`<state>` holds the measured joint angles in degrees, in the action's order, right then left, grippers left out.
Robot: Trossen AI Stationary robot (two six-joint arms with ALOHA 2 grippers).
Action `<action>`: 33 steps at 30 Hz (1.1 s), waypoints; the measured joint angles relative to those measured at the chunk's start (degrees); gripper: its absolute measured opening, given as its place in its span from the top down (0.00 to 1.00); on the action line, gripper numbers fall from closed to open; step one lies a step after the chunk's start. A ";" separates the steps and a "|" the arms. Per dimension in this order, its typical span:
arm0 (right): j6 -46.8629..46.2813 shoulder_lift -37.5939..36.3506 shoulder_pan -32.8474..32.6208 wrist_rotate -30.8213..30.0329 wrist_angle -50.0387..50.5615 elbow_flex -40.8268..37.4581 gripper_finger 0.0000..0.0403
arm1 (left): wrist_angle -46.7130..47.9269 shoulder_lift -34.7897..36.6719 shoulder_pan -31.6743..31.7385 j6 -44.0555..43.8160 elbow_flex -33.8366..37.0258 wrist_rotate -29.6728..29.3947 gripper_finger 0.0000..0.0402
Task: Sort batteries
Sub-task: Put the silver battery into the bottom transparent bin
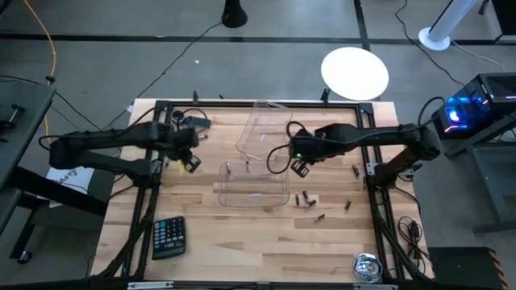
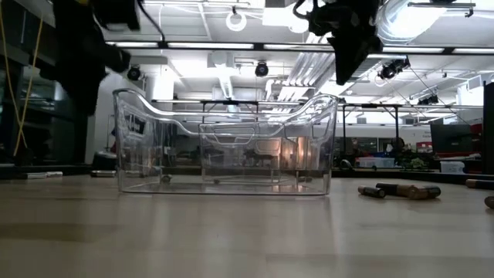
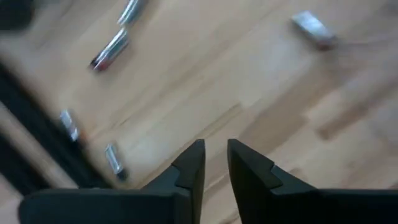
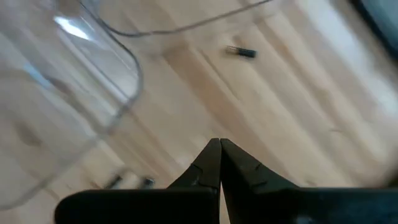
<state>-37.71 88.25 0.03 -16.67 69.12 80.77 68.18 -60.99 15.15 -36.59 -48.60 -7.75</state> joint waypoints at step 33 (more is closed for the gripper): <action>0.26 -2.84 0.31 8.11 -23.81 -12.35 1.00 | 2.43 -40.58 31.66 24.28 0.13 2.19 0.61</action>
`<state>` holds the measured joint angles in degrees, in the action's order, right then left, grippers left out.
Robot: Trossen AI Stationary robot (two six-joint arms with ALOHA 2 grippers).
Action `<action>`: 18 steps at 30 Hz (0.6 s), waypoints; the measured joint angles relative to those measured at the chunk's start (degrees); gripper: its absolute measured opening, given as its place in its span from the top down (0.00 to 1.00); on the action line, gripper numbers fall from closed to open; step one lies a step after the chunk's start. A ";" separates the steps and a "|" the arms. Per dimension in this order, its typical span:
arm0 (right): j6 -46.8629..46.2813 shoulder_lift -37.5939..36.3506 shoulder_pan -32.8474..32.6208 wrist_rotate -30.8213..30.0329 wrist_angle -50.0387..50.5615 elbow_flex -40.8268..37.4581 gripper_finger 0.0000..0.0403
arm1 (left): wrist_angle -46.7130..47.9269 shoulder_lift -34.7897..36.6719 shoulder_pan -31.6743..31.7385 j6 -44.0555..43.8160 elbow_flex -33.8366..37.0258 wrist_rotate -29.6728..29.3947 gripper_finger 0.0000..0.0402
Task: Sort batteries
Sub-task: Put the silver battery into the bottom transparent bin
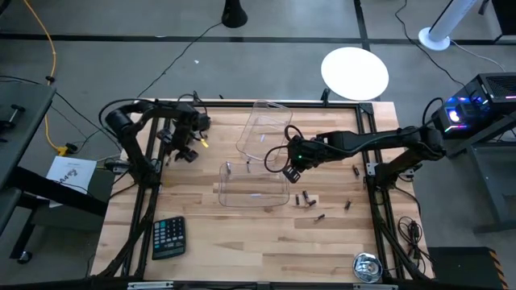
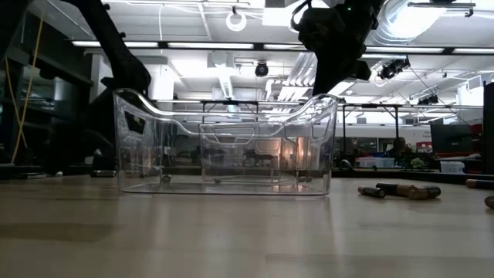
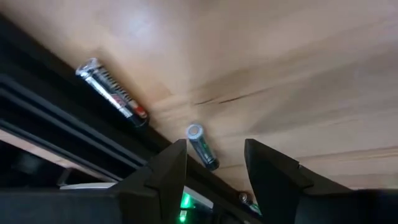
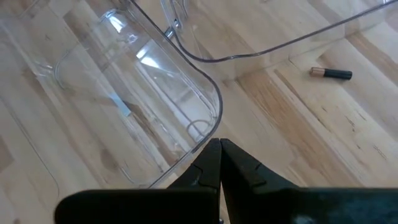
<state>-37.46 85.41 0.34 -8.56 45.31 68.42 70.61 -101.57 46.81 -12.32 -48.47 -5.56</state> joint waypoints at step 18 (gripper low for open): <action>0.40 0.00 0.00 -1.95 -1.79 0.02 1.00 | -5.22 1.94 6.36 0.56 8.20 6.65 0.64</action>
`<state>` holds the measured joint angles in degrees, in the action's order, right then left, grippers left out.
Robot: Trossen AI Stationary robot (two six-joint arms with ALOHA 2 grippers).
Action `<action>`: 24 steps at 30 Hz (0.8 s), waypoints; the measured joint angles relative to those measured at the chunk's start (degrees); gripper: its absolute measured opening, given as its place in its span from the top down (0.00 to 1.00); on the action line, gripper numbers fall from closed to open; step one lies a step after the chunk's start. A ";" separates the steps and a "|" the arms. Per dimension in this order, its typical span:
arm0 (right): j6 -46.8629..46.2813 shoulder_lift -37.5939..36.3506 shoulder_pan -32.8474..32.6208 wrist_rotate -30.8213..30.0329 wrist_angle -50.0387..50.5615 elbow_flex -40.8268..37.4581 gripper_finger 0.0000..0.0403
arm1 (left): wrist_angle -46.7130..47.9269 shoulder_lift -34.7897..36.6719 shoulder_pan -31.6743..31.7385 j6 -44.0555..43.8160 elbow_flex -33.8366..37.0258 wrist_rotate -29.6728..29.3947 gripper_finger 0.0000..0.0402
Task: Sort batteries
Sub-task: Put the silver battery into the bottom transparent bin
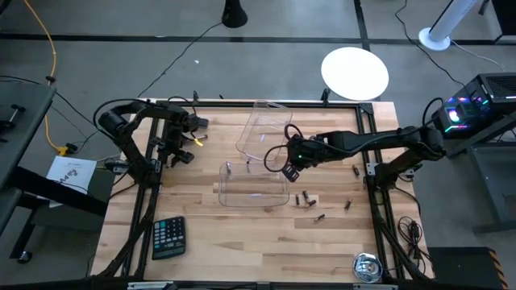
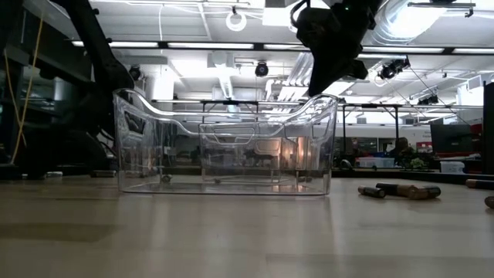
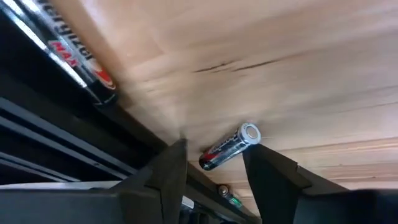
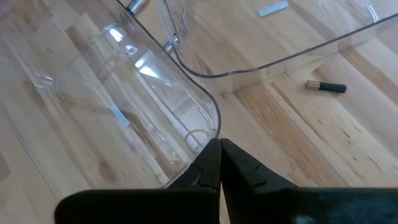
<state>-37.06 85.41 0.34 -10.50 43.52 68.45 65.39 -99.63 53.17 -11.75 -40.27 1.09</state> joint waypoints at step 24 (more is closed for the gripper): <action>0.02 0.00 -0.11 -0.07 -0.93 0.02 1.00 | 0.64 17.82 -15.49 4.17 -14.95 12.72 0.98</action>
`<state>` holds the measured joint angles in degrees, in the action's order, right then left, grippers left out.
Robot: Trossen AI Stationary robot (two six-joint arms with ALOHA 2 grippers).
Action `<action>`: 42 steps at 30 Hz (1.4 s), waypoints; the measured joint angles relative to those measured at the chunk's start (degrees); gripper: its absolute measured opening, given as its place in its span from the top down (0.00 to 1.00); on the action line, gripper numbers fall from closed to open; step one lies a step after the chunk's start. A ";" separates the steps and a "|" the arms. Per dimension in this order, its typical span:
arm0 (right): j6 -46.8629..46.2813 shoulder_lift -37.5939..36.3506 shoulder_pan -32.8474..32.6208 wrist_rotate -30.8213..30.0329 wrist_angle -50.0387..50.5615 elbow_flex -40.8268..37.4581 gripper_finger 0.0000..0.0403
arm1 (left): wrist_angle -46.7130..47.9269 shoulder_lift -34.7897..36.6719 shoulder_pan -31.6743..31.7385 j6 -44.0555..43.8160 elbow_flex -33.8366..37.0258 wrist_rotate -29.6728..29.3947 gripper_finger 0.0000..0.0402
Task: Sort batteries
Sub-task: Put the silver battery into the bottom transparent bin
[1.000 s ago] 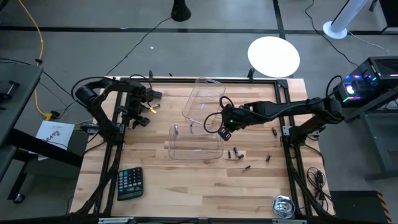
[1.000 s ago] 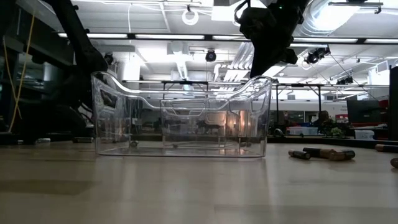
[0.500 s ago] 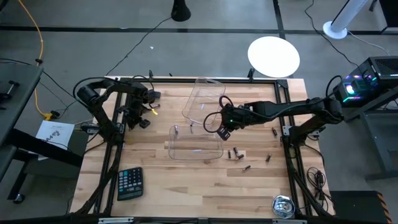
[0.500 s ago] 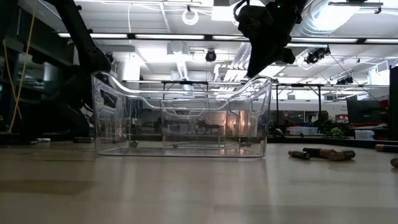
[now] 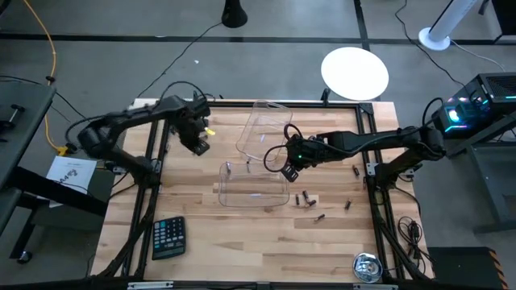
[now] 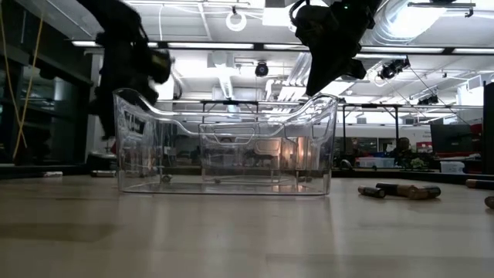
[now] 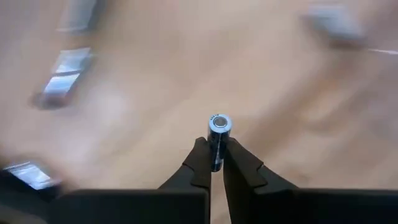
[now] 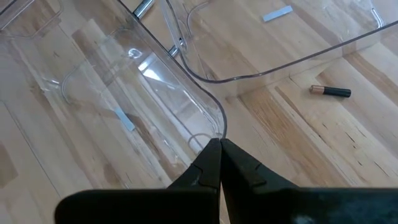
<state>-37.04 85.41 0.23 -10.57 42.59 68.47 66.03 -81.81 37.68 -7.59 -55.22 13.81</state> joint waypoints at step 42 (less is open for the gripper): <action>1.19 0.02 3.42 2.03 -2.80 0.02 1.00 | 7.54 -0.68 3.85 -1.02 0.88 -24.95 0.55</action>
<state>-35.85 85.43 3.65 -8.54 39.78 68.49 73.57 -82.49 41.53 -8.60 -54.34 -11.14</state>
